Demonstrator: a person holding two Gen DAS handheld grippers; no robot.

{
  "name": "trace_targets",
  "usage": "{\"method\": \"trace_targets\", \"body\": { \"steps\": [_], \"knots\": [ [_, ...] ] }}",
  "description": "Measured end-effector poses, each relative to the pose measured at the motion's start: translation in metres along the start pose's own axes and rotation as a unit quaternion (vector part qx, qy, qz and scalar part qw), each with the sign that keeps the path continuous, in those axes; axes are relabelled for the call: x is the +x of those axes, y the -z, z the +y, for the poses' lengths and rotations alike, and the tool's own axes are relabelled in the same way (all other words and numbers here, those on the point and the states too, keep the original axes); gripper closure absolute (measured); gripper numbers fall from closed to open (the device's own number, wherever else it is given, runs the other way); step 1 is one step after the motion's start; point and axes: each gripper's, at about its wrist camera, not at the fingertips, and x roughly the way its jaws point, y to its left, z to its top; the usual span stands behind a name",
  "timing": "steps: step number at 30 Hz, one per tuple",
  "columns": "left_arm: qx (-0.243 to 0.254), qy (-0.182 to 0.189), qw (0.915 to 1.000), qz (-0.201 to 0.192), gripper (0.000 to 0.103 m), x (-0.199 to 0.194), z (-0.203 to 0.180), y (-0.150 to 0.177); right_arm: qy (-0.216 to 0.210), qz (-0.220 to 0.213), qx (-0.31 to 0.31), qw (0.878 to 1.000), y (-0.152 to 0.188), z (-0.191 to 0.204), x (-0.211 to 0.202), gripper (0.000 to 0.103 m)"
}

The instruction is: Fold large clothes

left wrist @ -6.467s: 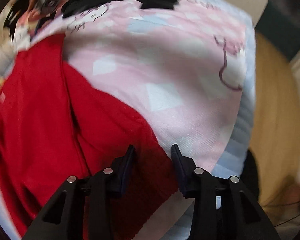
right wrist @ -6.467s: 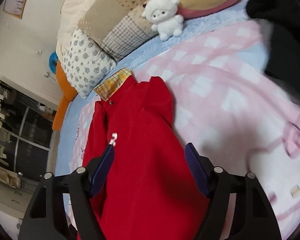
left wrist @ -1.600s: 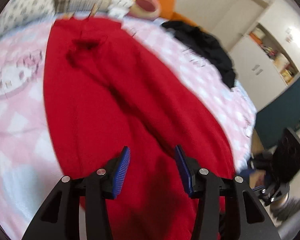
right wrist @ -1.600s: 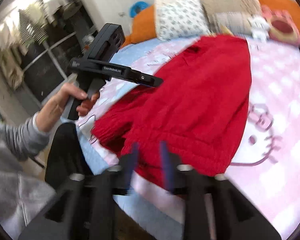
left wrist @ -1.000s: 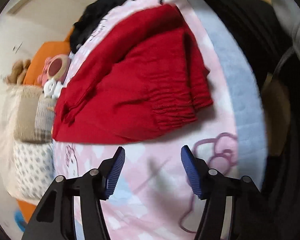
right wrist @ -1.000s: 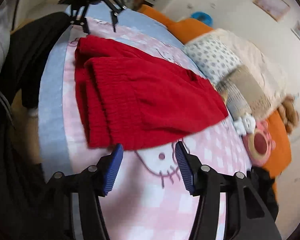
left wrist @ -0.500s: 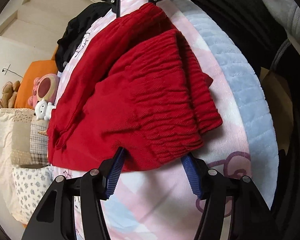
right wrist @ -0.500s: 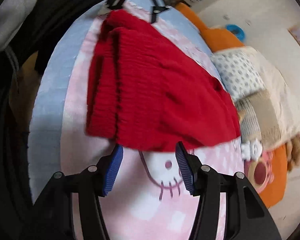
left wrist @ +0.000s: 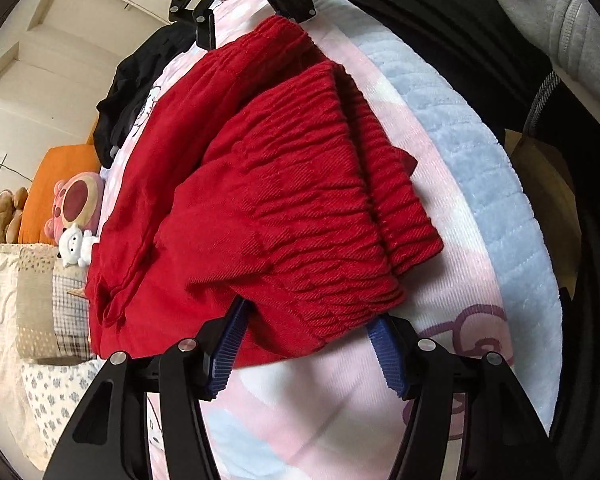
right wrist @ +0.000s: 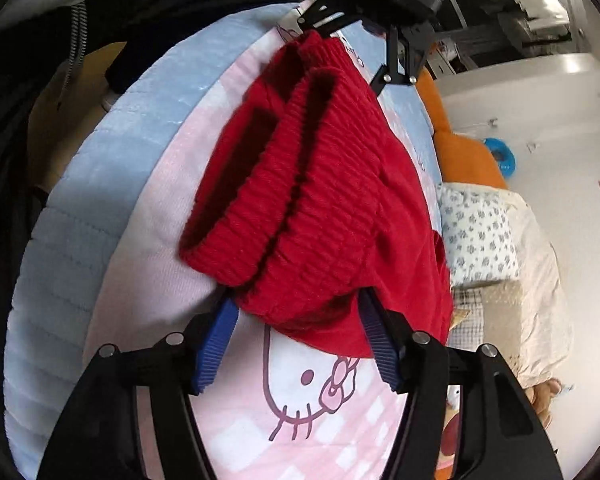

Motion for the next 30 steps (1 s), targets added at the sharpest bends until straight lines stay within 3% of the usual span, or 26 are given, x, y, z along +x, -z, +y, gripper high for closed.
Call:
{"method": "trace_targets", "body": {
  "steps": [2, 3, 7, 9, 12, 16, 18, 22, 24, 26, 30],
  "knots": [
    [-0.013, 0.015, 0.9998, -0.007, 0.040, 0.000, 0.004, 0.000, -0.011, 0.001, -0.003, 1.000, 0.000, -0.002, 0.001, 0.046],
    [-0.022, 0.028, 0.9993, -0.011, 0.041, 0.000, 0.008, 0.000, -0.021, -0.001, -0.003, 1.000, 0.000, -0.002, 0.001, 0.054],
    [-0.048, 0.074, 0.9958, -0.023, 0.049, -0.006, 0.025, 0.001, -0.072, -0.006, 0.015, 0.997, 0.002, -0.017, 0.000, 0.061],
    [-0.081, 0.108, 0.9903, -0.035, 0.057, -0.013, 0.042, 0.001, -0.084, -0.016, 0.030, 0.996, 0.002, -0.028, -0.003, 0.063],
    [-0.143, 0.159, 0.9753, -0.055, 0.065, -0.019, 0.072, 0.005, -0.091, -0.034, 0.071, 0.993, -0.001, -0.038, -0.016, 0.067],
    [-0.148, 0.179, 0.9706, -0.064, 0.070, -0.016, 0.084, 0.006, -0.075, -0.071, 0.159, 0.982, 0.001, -0.075, -0.025, 0.069],
    [-0.171, 0.193, 0.9629, -0.080, 0.070, -0.014, 0.091, 0.011, -0.076, -0.084, 0.201, 0.973, 0.004, -0.090, -0.025, 0.070],
    [-0.246, 0.216, 0.9359, -0.130, 0.072, -0.015, 0.106, 0.030, -0.095, -0.088, 0.237, 0.963, 0.008, -0.097, -0.026, 0.070],
    [-0.260, 0.218, 0.9299, -0.142, 0.072, -0.016, 0.108, 0.035, -0.105, -0.093, 0.258, 0.956, 0.011, -0.104, -0.028, 0.070],
    [-0.269, 0.221, 0.9252, -0.151, 0.072, -0.019, 0.111, 0.039, -0.111, -0.106, 0.291, 0.944, 0.016, -0.117, -0.032, 0.070],
    [-0.304, 0.221, 0.9064, -0.192, 0.073, -0.038, 0.140, 0.054, -0.122, -0.128, 0.355, 0.918, 0.031, -0.151, -0.038, 0.070]
  ]
}}
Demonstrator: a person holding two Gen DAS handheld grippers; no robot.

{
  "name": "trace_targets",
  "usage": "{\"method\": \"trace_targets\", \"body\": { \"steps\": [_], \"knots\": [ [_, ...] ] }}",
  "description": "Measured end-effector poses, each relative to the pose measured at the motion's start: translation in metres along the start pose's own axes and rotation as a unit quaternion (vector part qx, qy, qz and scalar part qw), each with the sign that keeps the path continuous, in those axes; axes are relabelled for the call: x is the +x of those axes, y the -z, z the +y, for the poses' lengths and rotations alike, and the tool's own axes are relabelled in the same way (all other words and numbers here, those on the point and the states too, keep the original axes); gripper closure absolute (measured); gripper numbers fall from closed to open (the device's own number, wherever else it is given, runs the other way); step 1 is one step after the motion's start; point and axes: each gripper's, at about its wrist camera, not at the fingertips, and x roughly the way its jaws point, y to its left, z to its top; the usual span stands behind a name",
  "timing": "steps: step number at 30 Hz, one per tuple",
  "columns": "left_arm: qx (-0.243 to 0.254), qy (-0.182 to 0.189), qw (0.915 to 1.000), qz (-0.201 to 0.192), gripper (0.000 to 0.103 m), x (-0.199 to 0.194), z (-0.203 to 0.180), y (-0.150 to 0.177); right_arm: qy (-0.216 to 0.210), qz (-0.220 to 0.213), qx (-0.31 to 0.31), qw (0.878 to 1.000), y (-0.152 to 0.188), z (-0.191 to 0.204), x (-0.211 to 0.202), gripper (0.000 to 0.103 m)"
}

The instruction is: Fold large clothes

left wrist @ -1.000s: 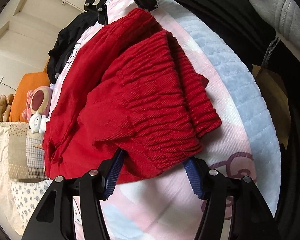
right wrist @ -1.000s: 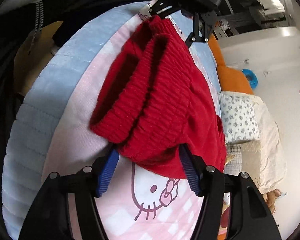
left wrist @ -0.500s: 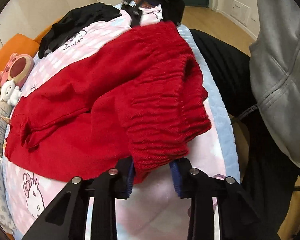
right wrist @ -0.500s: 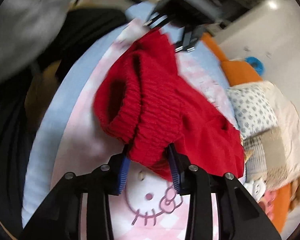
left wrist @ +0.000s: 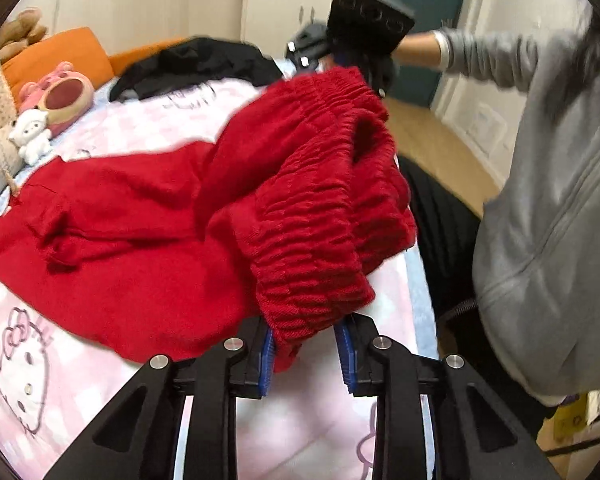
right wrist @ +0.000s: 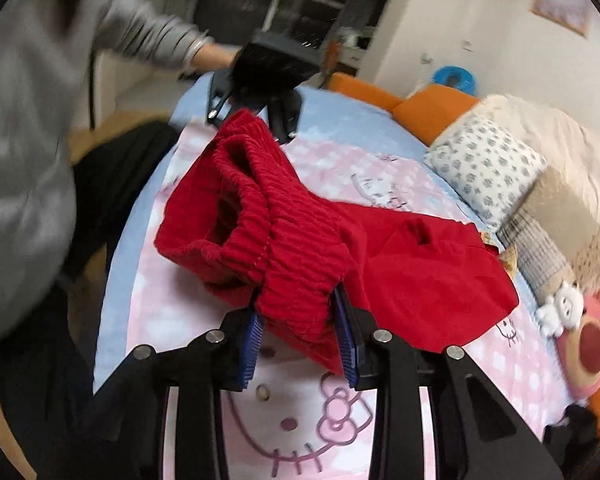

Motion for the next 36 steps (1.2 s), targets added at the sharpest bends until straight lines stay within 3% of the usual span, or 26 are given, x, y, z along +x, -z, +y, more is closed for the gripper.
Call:
{"method": "trace_targets", "body": {
  "steps": [5, 12, 16, 19, 22, 23, 24, 26, 28, 30, 31, 32, 34, 35, 36],
  "knots": [
    [-0.058, 0.014, 0.9976, -0.034, 0.073, -0.029, 0.052, -0.011, -0.033, -0.027, 0.097, 0.994, -0.015, -0.065, -0.004, 0.070],
    [-0.130, -0.001, 0.9892, -0.068, 0.075, -0.033, 0.140, -0.006, -0.051, -0.008, 0.224, 0.973, -0.010, -0.157, 0.028, 0.070],
    [-0.168, -0.021, 0.9833, -0.067, 0.078, -0.021, 0.178, 0.011, -0.048, 0.000, 0.290, 0.956, 0.010, -0.199, 0.057, 0.071],
    [-0.206, -0.026, 0.9764, -0.060, 0.078, -0.010, 0.200, 0.031, -0.051, 0.008, 0.350, 0.935, 0.035, -0.222, 0.079, 0.070],
    [-0.223, -0.031, 0.9722, -0.065, 0.078, -0.004, 0.207, 0.044, -0.037, 0.021, 0.392, 0.919, 0.056, -0.229, 0.094, 0.066],
    [-0.223, -0.037, 0.9720, -0.064, 0.077, -0.002, 0.207, 0.046, -0.034, 0.020, 0.399, 0.916, 0.061, -0.228, 0.097, 0.055],
    [-0.224, -0.042, 0.9715, -0.064, 0.077, -0.001, 0.208, 0.046, -0.023, 0.019, 0.404, 0.914, 0.063, -0.228, 0.099, 0.033],
    [-0.230, -0.055, 0.9693, -0.066, 0.076, -0.005, 0.202, 0.045, 0.032, 0.028, 0.410, 0.911, 0.064, -0.229, 0.095, 0.024],
    [-0.224, -0.075, 0.9693, -0.066, 0.075, -0.016, 0.191, 0.042, 0.041, 0.033, 0.418, 0.907, 0.063, -0.225, 0.083, 0.024],
    [-0.215, -0.093, 0.9700, -0.064, 0.071, -0.028, 0.182, 0.039, 0.077, 0.036, 0.399, 0.913, 0.058, -0.213, 0.060, 0.021],
    [-0.213, -0.110, 0.9688, -0.063, 0.064, -0.035, 0.177, 0.037, 0.095, 0.038, 0.389, 0.915, 0.056, -0.208, 0.050, 0.020],
    [-0.209, -0.142, 0.9653, -0.067, 0.045, -0.045, 0.171, 0.034, 0.111, 0.036, 0.384, 0.916, 0.053, -0.200, 0.037, 0.017],
    [-0.209, -0.178, 0.9561, -0.104, 0.040, -0.075, 0.157, 0.030, 0.136, 0.035, 0.376, 0.916, 0.044, -0.183, 0.017, 0.017],
    [-0.216, -0.184, 0.9505, -0.128, 0.040, -0.089, 0.151, 0.029, 0.141, 0.024, 0.372, 0.917, 0.038, -0.173, 0.008, 0.021],
    [-0.228, -0.189, 0.9423, -0.157, 0.039, -0.106, 0.143, 0.023, 0.146, 0.015, 0.364, 0.920, 0.033, -0.165, 0.003, 0.035]
  ]
}}
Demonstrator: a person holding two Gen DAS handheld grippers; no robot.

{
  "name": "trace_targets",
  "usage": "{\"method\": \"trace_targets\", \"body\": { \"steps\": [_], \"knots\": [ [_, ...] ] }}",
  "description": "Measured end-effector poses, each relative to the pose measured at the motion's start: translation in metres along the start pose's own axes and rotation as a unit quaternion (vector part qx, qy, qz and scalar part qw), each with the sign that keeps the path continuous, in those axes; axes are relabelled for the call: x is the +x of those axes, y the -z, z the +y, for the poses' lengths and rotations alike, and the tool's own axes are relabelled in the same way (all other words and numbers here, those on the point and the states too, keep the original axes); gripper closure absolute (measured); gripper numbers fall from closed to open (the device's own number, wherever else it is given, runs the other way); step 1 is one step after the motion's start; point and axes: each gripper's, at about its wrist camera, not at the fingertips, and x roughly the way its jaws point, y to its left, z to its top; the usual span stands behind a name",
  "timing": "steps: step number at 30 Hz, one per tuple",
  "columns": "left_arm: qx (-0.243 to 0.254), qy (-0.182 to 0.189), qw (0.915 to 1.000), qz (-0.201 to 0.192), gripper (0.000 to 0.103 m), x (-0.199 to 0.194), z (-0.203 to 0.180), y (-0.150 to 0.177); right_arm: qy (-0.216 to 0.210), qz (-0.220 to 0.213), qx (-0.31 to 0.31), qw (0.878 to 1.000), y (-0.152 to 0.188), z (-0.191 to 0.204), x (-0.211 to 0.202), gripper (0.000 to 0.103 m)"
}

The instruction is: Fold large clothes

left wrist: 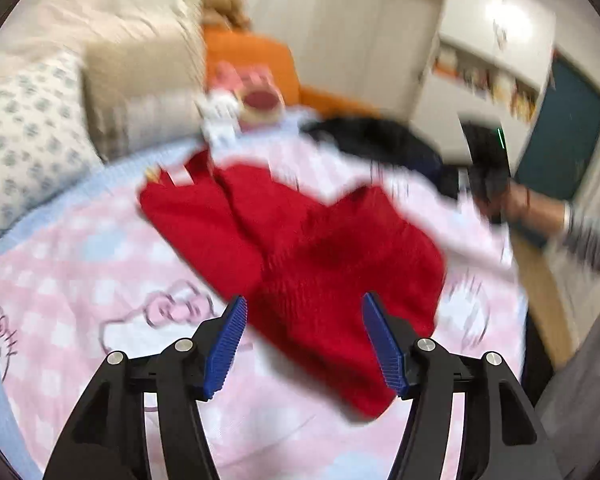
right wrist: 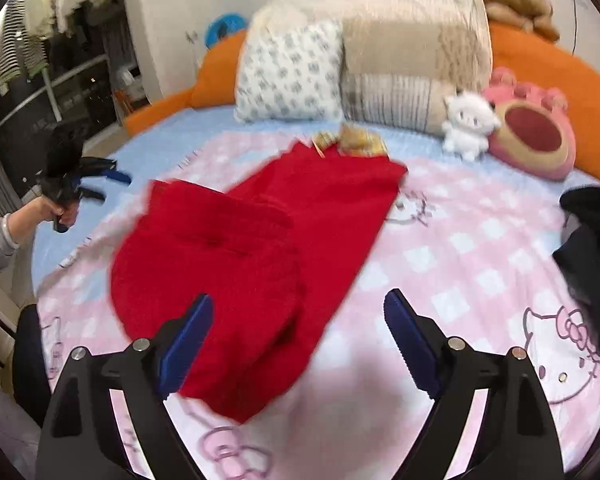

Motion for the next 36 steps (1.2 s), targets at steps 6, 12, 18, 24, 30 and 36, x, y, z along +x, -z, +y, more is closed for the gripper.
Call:
{"method": "trace_targets", "body": {
  "steps": [6, 12, 18, 24, 30, 36],
  "knots": [
    [-0.007, -0.057, 0.9971, -0.049, 0.010, 0.008, -0.078, -0.024, 0.017, -0.017, 0.022, 0.999, -0.007, 0.059, 0.004, 0.087],
    [-0.018, -0.156, 0.9863, -0.049, 0.010, 0.095, -0.140, -0.025, 0.006, -0.065, 0.131, 0.989, -0.015, 0.069, 0.048, 0.092],
    [-0.072, -0.202, 0.9766, -0.009, 0.010, 0.167, -0.105, -0.023, 0.098, -0.075, 0.152, 0.981, -0.021, 0.053, 0.088, 0.094],
    [-0.106, -0.198, 0.9732, 0.047, 0.008, 0.218, -0.066, -0.007, 0.127, -0.002, 0.158, 0.979, 0.009, 0.016, 0.144, 0.098],
    [-0.125, -0.188, 0.9729, 0.050, 0.007, 0.215, -0.057, -0.015, 0.127, -0.001, 0.156, 0.979, 0.005, 0.015, 0.141, 0.098],
    [-0.137, -0.184, 0.9732, -0.011, 0.007, 0.152, -0.076, -0.023, 0.124, -0.046, 0.137, 0.982, -0.006, 0.026, 0.090, 0.092]
  ]
}}
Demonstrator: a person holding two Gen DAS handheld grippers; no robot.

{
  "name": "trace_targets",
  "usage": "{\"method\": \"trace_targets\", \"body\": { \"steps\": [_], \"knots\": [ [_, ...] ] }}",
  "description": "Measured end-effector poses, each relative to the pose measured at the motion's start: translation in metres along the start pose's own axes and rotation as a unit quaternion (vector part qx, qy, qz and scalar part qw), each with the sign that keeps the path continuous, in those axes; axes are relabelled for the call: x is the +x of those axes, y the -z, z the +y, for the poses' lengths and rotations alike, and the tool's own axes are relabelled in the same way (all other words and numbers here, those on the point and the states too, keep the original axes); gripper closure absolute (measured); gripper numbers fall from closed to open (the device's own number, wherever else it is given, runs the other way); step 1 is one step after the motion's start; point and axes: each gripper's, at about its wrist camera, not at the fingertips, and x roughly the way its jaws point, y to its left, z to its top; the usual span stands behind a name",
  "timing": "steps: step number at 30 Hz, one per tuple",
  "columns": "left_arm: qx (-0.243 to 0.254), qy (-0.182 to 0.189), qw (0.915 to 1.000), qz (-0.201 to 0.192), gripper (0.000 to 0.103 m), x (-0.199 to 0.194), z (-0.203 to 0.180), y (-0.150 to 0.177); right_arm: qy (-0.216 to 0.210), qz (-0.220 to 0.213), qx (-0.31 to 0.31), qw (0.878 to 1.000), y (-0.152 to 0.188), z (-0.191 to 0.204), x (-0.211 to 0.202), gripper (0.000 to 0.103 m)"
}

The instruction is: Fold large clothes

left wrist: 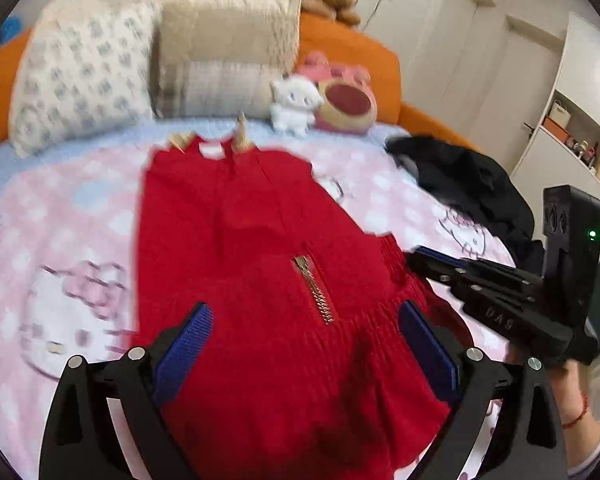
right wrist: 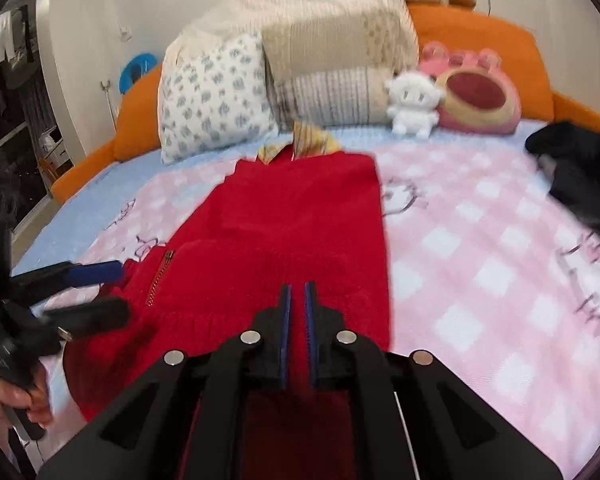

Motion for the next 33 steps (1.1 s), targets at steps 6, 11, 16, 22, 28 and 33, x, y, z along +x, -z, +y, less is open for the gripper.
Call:
{"method": "trace_targets", "body": {
  "steps": [6, 11, 16, 22, 28, 33],
  "knots": [
    [0.005, -0.076, 0.9955, 0.056, 0.007, 0.039, 0.015, 0.007, 0.023, 0.028, 0.009, 0.999, 0.005, -0.010, 0.015, 0.092],
    [0.002, -0.087, 0.9936, 0.072, 0.004, 0.068, 0.022, 0.010, 0.073, 0.049, -0.052, 0.995, 0.022, 0.000, 0.048, 0.094],
    [0.000, -0.077, 0.9937, 0.081, 0.004, 0.062, 0.022, 0.005, 0.061, 0.052, -0.070, 0.994, 0.015, 0.000, 0.040, 0.092],
    [0.062, -0.010, 0.9964, 0.057, 0.004, -0.009, 0.001, 0.009, -0.016, 0.001, -0.138, 0.990, 0.006, 0.017, -0.052, 0.017],
    [0.015, -0.017, 0.9976, 0.066, 0.004, -0.066, -0.005, 0.041, -0.032, 0.012, -0.151, 0.988, 0.038, 0.039, -0.106, 0.016],
    [0.137, -0.041, 0.9884, 0.051, 0.004, -0.078, -0.040, 0.086, 0.010, 0.028, -0.284, 0.958, 0.083, 0.077, -0.105, 0.017]
  ]
}}
